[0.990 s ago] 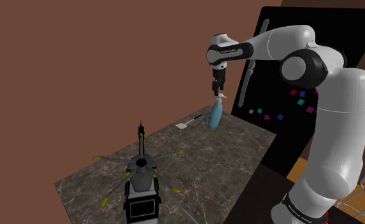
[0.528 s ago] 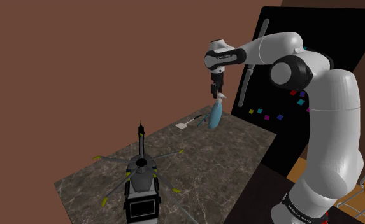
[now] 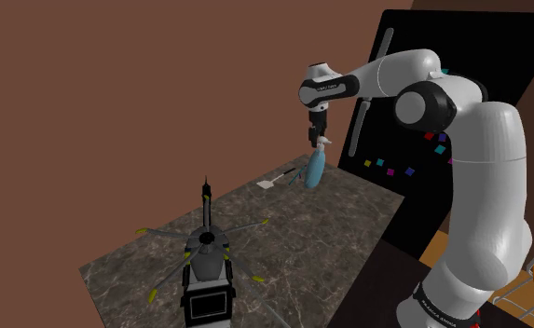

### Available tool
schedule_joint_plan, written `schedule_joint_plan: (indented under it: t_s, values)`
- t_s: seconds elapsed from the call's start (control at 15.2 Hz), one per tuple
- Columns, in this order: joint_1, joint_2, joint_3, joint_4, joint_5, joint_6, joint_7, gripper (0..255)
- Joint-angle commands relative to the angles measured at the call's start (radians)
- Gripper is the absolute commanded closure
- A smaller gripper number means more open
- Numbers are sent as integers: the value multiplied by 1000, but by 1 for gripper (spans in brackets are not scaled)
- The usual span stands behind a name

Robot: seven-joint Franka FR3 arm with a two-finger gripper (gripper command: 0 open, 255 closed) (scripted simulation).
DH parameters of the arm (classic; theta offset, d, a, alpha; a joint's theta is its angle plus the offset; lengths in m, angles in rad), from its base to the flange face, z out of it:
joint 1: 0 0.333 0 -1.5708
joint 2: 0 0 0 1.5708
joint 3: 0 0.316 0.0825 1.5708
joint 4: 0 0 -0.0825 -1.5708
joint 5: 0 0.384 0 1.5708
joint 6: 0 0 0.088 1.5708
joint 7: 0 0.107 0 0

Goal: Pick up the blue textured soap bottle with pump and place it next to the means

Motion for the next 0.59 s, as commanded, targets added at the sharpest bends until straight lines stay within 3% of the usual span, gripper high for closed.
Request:
schedule_joint_plan:
  t_s: [0.0, 0.07, 0.13, 0.53]
  values:
    - [0, 0, 0, 0, 0, 0, 0, 0]
    - [0, 0, 0, 0, 0, 0, 0, 0]
    - [0, 0, 0, 0, 0, 0, 0, 255]
    - [0, 1, 0, 0, 0, 0, 0, 255]
